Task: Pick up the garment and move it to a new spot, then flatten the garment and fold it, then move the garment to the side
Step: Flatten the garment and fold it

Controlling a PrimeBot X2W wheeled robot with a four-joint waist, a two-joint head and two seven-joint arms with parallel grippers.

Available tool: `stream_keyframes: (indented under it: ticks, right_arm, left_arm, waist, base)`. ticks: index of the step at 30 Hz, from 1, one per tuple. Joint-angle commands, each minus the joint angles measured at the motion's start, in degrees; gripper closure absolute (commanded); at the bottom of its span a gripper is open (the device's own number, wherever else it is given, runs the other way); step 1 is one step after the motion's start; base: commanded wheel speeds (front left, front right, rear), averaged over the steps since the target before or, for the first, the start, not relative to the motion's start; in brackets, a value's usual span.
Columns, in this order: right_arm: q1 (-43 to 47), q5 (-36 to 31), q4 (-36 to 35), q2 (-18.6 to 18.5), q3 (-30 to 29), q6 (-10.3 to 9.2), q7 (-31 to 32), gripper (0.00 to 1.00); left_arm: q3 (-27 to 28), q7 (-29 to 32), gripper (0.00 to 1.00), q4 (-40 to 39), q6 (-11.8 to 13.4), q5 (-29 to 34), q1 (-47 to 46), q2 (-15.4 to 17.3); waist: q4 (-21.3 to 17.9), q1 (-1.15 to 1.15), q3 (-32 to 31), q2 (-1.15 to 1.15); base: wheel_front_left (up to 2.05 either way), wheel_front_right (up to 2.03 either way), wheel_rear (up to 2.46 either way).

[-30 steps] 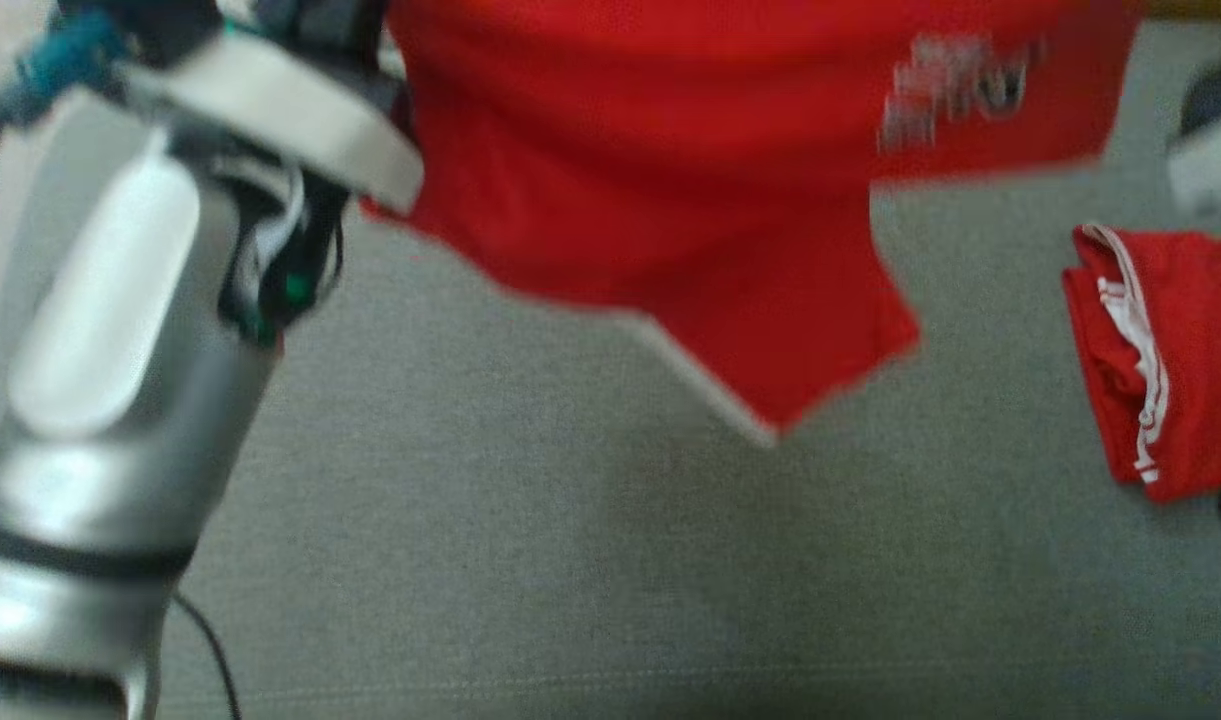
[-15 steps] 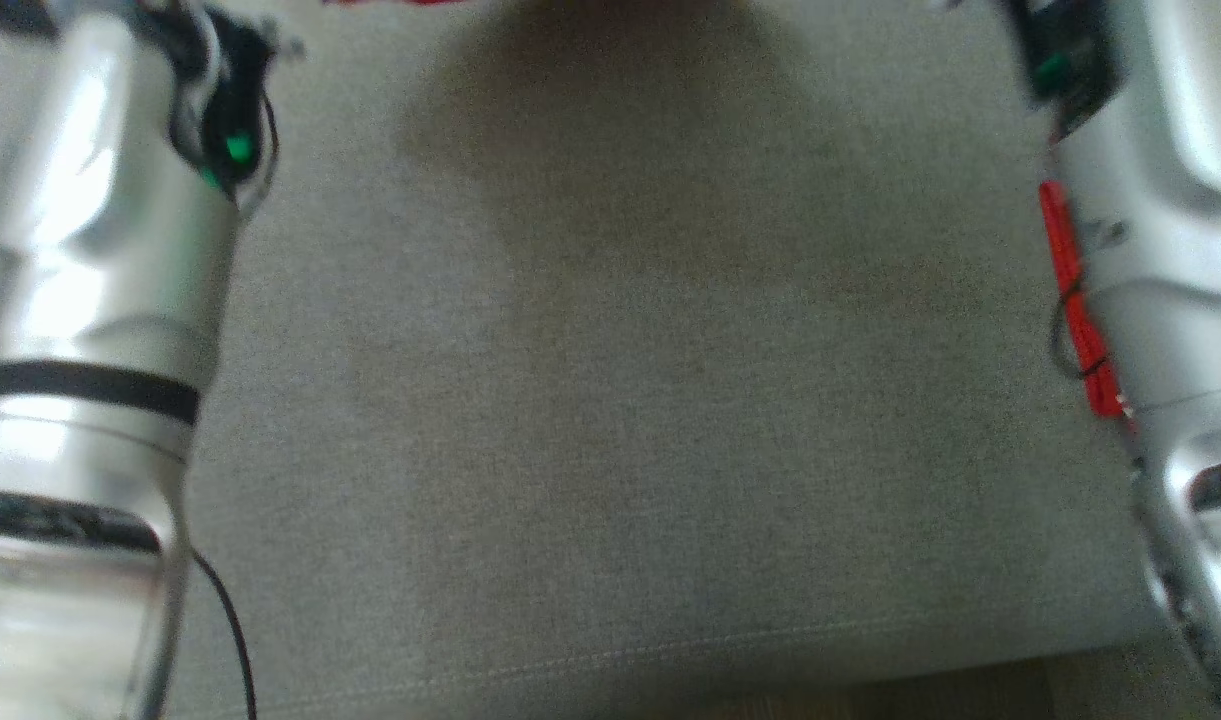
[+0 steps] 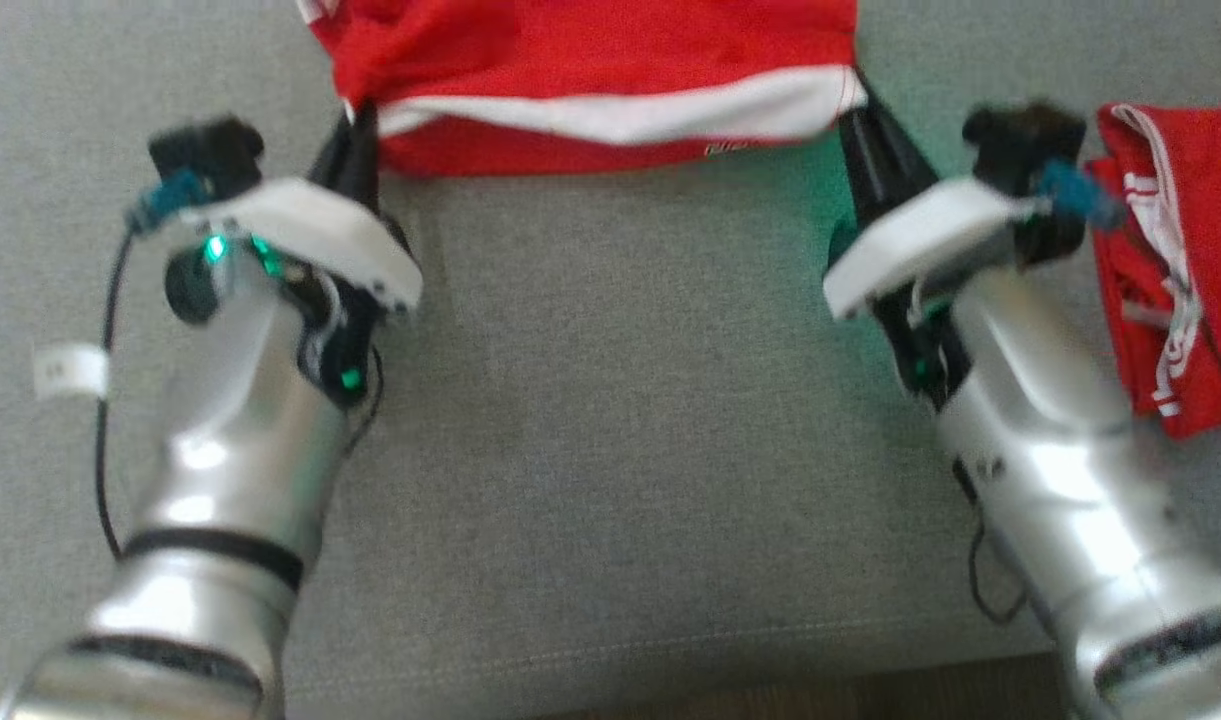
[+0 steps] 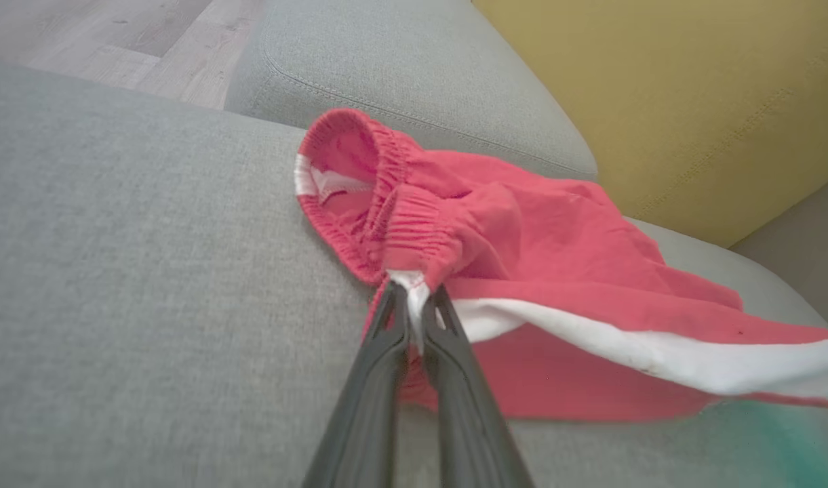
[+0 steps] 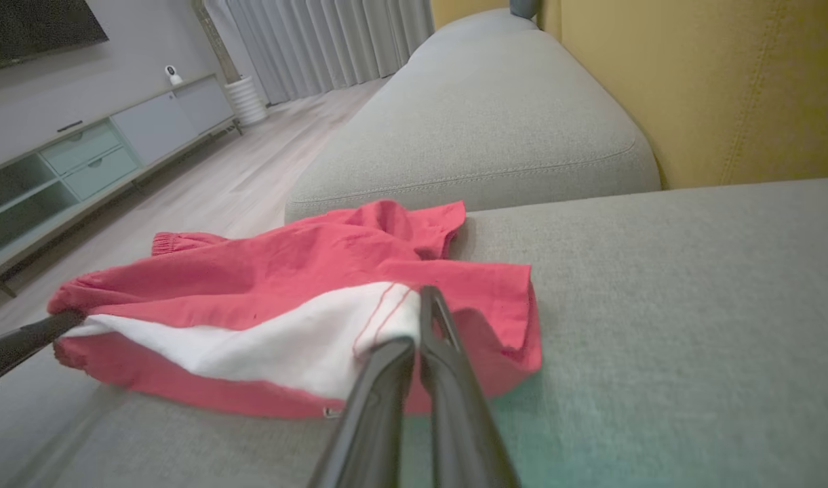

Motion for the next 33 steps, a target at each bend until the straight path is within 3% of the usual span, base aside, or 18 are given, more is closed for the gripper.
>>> stream_keyframes:
  ticks: [1, 5, 10, 15, 22, 28, 33]
  right_arm:
    - [4.92, 0.26, -4.85, -0.66, 0.34, 0.22, -1.28, 1.0]
    - [12.98, -0.17, -11.01, -2.52, -1.55, 0.22, -1.68, 1.0]
    - [28.49, -1.63, -24.49, -4.32, -7.48, 0.22, 1.21, 1.0]
    - [44.65, -6.05, -43.19, -3.24, -14.72, 0.22, 10.9, 1.0]
    - [61.55, -10.7, -65.99, -0.38, -20.5, 0.22, 25.96, 1.0]
    - [65.22, -11.86, -74.17, 0.38, -22.28, 0.22, 31.49, 1.0]
    - [60.56, -11.74, -73.5, -1.58, -23.12, 0.22, 32.51, 1.0]
  left_arm:
    - [2.3, -0.31, 1.0, -5.24, -0.29, 0.22, 4.18, 1.13]
    - [3.33, -0.31, 1.0, -12.29, -0.34, 1.83, 11.92, 1.16]
    - [3.27, -0.31, 1.0, -25.13, -0.36, 4.99, 25.82, 1.32]
    - [2.15, -0.07, 1.0, -35.83, 0.41, 6.26, 37.99, 2.69]
    - [1.58, 6.57, 1.0, -53.8, 5.28, 5.17, 52.31, 4.59]
    - [1.27, 11.9, 1.0, -65.69, 9.1, 4.53, 58.54, 5.31]
    - [0.99, 13.75, 1.0, -68.27, 9.02, 3.08, 56.73, 4.73]
  waist:
    - [0.54, 0.0, -1.75, 0.0]
    - [1.0, 0.0, -3.99, 0.0]
    - [2.26, 0.0, -8.52, 0.0]
    - [2.93, 0.0, -12.42, 0.0]
    - [3.33, 0.0, -15.81, 0.0]
    - [3.61, 0.0, -16.15, 0.0]
    - [4.23, 0.0, -14.09, 0.0]
  base:
    - [0.0, 0.0, 0.0]
    - [0.0, 0.0, 0.0]
    - [0.0, 0.0, 0.0]
    - [0.0, 0.0, 0.0]
    - [0.0, 0.0, 0.0]
    - [0.0, 0.0, 0.0]
    - [0.0, 0.0, 0.0]
